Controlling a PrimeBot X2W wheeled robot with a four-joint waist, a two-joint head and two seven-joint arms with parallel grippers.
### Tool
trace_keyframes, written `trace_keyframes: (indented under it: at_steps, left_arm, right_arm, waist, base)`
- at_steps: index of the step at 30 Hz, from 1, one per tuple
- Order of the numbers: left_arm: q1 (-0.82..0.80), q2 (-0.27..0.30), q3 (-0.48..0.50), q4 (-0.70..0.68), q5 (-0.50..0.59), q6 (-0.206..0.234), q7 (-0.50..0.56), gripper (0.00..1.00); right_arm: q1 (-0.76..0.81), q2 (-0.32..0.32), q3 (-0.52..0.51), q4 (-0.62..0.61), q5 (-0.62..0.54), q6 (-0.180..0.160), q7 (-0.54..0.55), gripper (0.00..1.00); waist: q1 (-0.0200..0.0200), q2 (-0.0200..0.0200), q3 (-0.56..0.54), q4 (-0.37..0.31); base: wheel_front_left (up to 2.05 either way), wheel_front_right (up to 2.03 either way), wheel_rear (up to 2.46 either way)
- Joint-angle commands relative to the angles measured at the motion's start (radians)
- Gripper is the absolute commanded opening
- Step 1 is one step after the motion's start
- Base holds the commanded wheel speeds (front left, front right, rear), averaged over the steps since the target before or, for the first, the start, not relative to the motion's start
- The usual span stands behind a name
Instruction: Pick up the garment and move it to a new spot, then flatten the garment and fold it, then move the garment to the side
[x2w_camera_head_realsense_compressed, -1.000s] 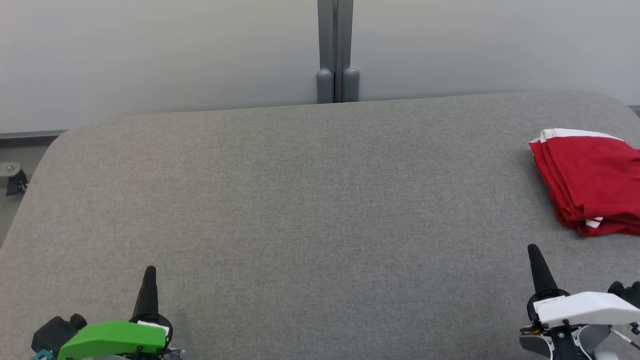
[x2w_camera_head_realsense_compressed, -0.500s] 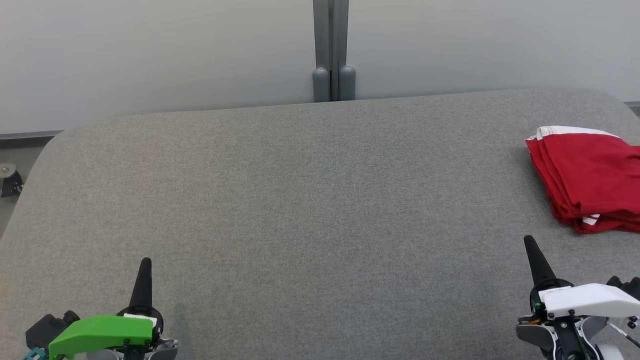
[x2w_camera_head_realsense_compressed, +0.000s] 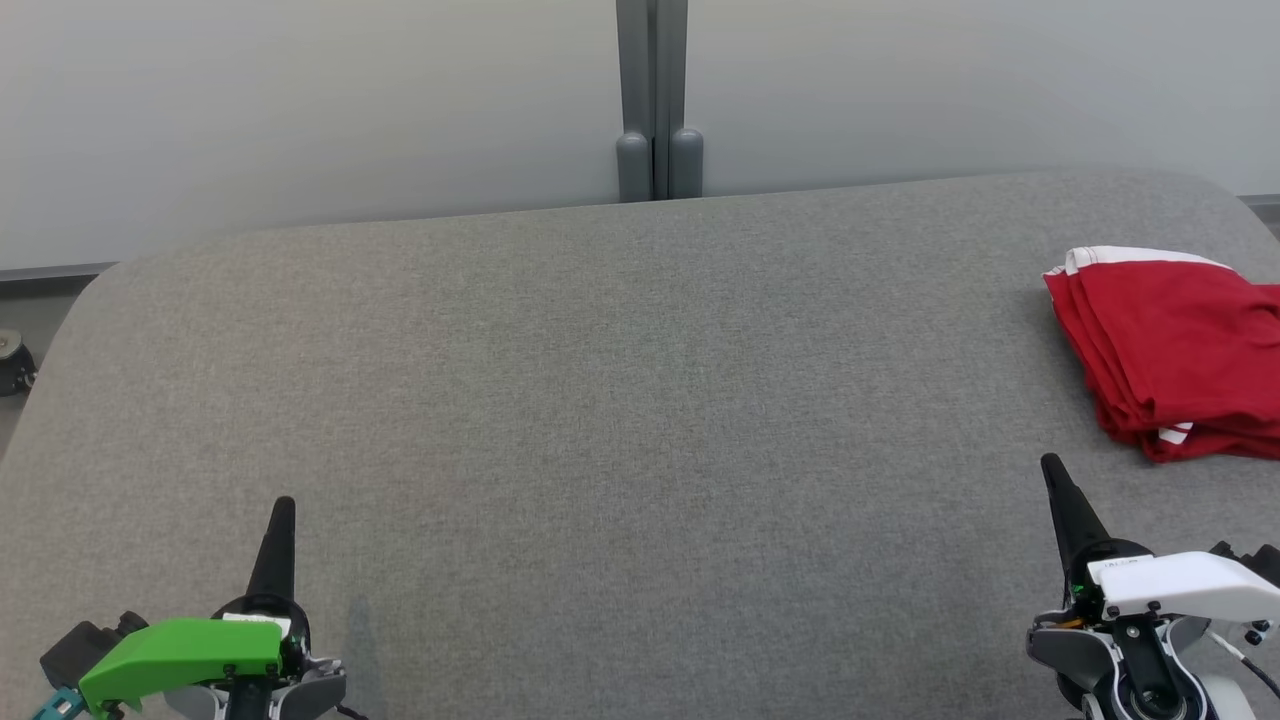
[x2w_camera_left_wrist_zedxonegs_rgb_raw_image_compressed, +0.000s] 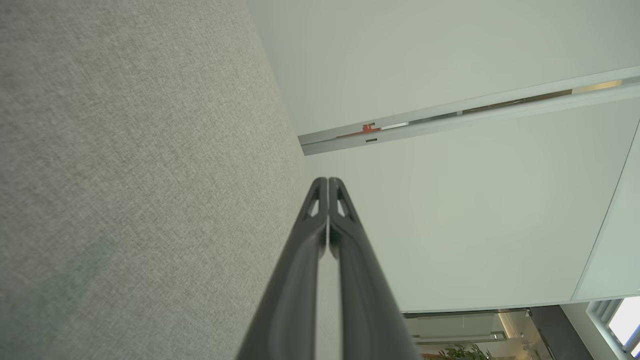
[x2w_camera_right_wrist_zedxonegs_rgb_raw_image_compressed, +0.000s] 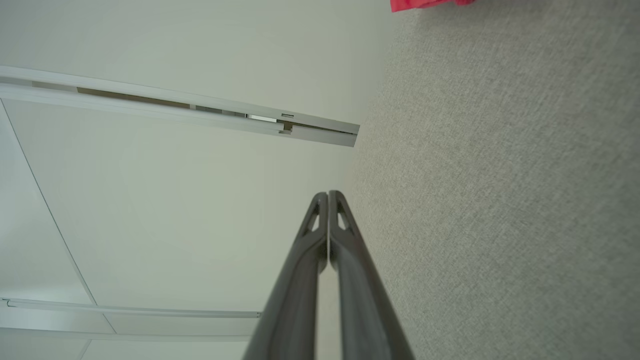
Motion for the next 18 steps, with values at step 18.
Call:
trace_keyframes:
  at_steps: [18]
  left_arm:
    - [-0.048,0.006,0.026,-0.01,-0.146,-0.014,0.039,0.0]
  right_arm:
    - [-0.044,-0.006,0.003,0.006,0.16,0.0,0.04,0.0]
  waist:
    - [0.0,0.0,0.005,-0.013]
  base:
    - [0.0,0.0,0.0]
